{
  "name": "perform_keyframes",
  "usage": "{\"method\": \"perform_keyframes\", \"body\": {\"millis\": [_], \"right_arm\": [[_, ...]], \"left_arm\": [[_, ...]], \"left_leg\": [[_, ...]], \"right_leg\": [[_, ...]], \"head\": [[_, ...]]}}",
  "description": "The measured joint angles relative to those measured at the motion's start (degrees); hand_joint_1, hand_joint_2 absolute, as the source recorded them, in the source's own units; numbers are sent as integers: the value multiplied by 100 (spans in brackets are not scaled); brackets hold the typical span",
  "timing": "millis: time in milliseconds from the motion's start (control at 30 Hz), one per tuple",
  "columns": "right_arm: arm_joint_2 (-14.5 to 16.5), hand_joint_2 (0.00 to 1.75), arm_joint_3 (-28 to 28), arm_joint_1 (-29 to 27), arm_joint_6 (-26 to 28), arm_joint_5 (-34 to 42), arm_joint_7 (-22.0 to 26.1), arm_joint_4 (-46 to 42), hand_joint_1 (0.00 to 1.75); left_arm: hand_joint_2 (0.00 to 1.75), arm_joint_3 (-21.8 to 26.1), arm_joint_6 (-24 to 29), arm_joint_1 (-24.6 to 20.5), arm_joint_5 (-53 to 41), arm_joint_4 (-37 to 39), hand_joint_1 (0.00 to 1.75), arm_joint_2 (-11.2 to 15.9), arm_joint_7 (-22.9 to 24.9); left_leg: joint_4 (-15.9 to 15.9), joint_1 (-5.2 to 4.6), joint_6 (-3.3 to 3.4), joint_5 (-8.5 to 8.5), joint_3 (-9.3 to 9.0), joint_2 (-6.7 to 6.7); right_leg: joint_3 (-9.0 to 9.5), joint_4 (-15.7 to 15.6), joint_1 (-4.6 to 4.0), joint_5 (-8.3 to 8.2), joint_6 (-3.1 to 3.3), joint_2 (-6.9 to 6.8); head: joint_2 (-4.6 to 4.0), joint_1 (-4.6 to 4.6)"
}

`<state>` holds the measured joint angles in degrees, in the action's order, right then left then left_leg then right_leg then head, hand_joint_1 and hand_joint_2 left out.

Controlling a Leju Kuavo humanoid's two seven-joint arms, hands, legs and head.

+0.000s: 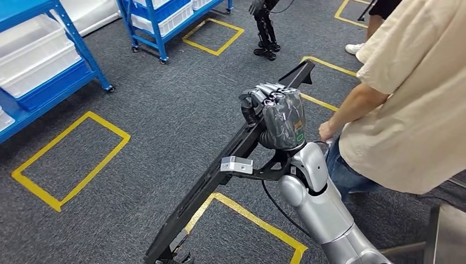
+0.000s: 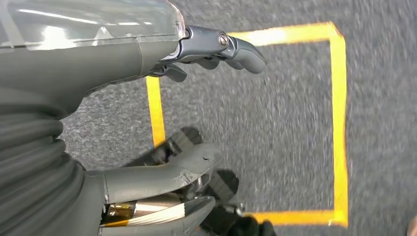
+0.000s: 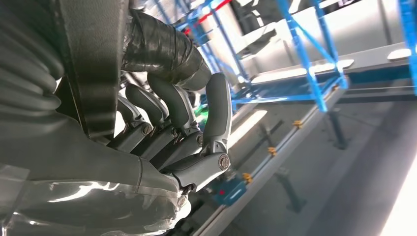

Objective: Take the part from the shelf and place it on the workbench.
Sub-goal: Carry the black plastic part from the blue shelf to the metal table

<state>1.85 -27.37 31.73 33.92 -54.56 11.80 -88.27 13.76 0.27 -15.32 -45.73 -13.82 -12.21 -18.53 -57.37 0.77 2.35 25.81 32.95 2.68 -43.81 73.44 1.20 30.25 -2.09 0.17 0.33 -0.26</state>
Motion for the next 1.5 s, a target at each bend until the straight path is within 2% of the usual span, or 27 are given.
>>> {"method": "perform_keyframes", "body": {"millis": [67,133,167,233,267,333,367,433,467,500,567,633,700,767,833,900,967,1000,1033,1067,1133,1200,1267,1333,1400,1467,1500], "right_arm": [[-7,175,1,3,0,-5,-2,-10,175],[-8,175,2,15,-2,-15,-6,-30,175],[-10,175,4,19,-3,-19,-8,-39,175],[-20,175,8,19,-4,-21,-9,-48,175],[-25,175,11,19,-4,-21,-9,-54,175],[-27,175,15,28,-7,-22,-9,-68,175],[-26,175,16,31,-10,-23,-9,-75,175],[-23,175,16,27,-24,-26,-15,-78,175],[-23,175,16,20,-32,-28,-19,-78,175],[-23,175,16,16,-39,-31,-22,-78,175],[-23,175,16,15,-44,-35,-24,-79,175],[-23,175,16,22,-45,-37,-24,-80,175],[-25,175,16,23,-47,-38,-24,-85,175],[-29,175,20,18,-48,-40,-25,-93,175],[-35,175,25,22,-53,-45,-32,-114,175],[-36,175,27,27,-74,-61,-43,-137,175],[-41,175,27,16,-104,-87,-55,-143,175],[-45,175,27,10,-115,-100,-61,-143,175],[-50,175,27,8,-120,-109,-70,-145,175],[-54,175,27,10,-123,-114,-79,-155,175],[-54,175,26,26,-131,-119,-92,-184,175],[-56,175,25,39,-148,-124,-95,-209,175],[-62,175,25,36,-161,-126,-97,-225,175],[-68,175,25,39,-163,-127,-97,-245,175],[-69,175,24,44,-170,-128,-96,-257,175],[-68,175,23,33,-186,-128,-96,-255,175],[-69,175,22,26,-192,-128,-96,-254,175]], "left_arm": [[175,-3,-4,-6,-1,1,0,-9,0],[175,-6,-4,-15,0,1,0,-16,-1],[175,-8,-4,-18,1,1,0,-16,-1],[175,-14,-3,-25,1,1,0,-17,-1],[175,-17,-3,-32,1,1,0,-17,0],[175,-23,-3,-45,3,1,0,-19,-3],[175,-23,-3,-44,5,1,0,-19,-5],[175,-23,-3,-27,10,1,0,-16,-7],[175,-23,-3,-18,13,1,0,-14,-7],[175,-23,-3,-13,13,1,0,-13,-7],[175,-23,-3,-18,14,1,0,-13,-8],[175,-23,-3,-27,15,1,0,-11,-10],[175,-23,-3,-26,16,1,0,-10,-12],[175,-24,-3,-30,16,1,0,-18,-15],[175,-26,-3,-47,16,1,0,-39,-22],[175,-26,-3,-49,16,1,0,-52,-30],[175,-26,-3,-31,16,1,0,-49,-33],[175,-26,-3,-26,16,1,0,-46,-34],[175,-27,-3,-26,16,1,0,-47,-36],[175,-27,-3,-31,16,1,0,-50,-38],[175,-28,-3,-45,17,1,0,-57,-44],[175,-28,-3,-52,18,1,0,-61,-49],[175,-28,-3,-57,18,1,0,-64,-51],[175,-27,-3,-69,19,1,0,-67,-51],[175,-26,-3,-70,19,1,0,-66,-51],[175,-25,-2,-46,20,1,0,-58,-49],[175,-24,-2,-35,20,1,0,-55,-49]], "left_leg": [[-40,-2,-30,37,-3,141],[-100,-34,-88,89,3,252],[-123,-54,-119,109,5,304],[-133,-69,-170,131,-4,416],[-156,-57,-200,167,-6,391],[-417,-21,-254,377,94,149],[-711,-7,-273,552,220,-20],[-1447,-3,-288,866,560,-180],[-1675,-4,-287,903,674,-203],[-1700,-4,-278,827,697,-217],[-1144,-3,-234,427,458,-313],[-473,16,-186,158,162,-606],[-235,15,-162,136,69,-763],[-169,15,-123,93,55,-646],[-80,41,-53,30,27,-495],[-38,37,-10,1,21,-331],[-41,25,-4,1,36,-160],[-47,23,-7,5,42,-78],[-55,23,-14,12,44,0],[-66,21,-25,24,41,70],[-94,-2,-63,57,32,189],[-109,-37,-110,79,24,293],[-105,-51,-163,98,13,391],[-267,-31,-222,250,63,237],[-855,-7,-263,589,309,-72],[-1551,-5,-281,851,636,-201],[-1684,-5,-282,836,708,-218]], "right_leg": [[353,-620,2,-331,-1,-144],[668,-1215,-51,-511,49,-370],[721,-1342,-74,-520,83,-425],[696,-1358,-87,-520,154,-321],[691,-1369,-79,-533,185,-256],[694,-1395,-50,-562,252,-132],[695,-1400,-40,-571,275,-70],[687,-1394,-42,-579,302,72],[684,-1387,-45,-581,305,154],[683,-1376,-47,-582,306,238],[684,-1353,-46,-582,303,400],[656,-1330,-42,-596,268,542],[598,-1338,-10,-641,189,671],[562,-1375,12,-686,104,762],[476,-1213,-19,-557,48,529],[213,-621,-38,-199,18,164],[-56,3,-31,60,0,32],[-73,85,-29,50,-3,6],[26,-53,-29,-61,0,-19],[228,-384,-35,-236,15,-72],[646,-1122,-86,-476,76,-300],[783,-1421,-142,-512,136,-409],[769,-1443,-138,-540,186,-287],[780,-1485,-98,-577,251,-166],[784,-1503,-72,-599,298,-49],[769,-1487,-73,-603,313,95],[763,-1474,-75,-604,313,176]], "head": [[0,0],[0,-1],[0,-2],[0,-3],[0,-2],[0,-2],[0,-3],[0,-3],[0,-3],[0,-3],[0,-3],[0,-2],[0,-2],[0,-2],[0,13],[0,28],[0,31],[0,31],[0,31],[0,31],[0,28],[0,27],[0,28],[0,27],[0,26],[0,26],[0,25]]}}
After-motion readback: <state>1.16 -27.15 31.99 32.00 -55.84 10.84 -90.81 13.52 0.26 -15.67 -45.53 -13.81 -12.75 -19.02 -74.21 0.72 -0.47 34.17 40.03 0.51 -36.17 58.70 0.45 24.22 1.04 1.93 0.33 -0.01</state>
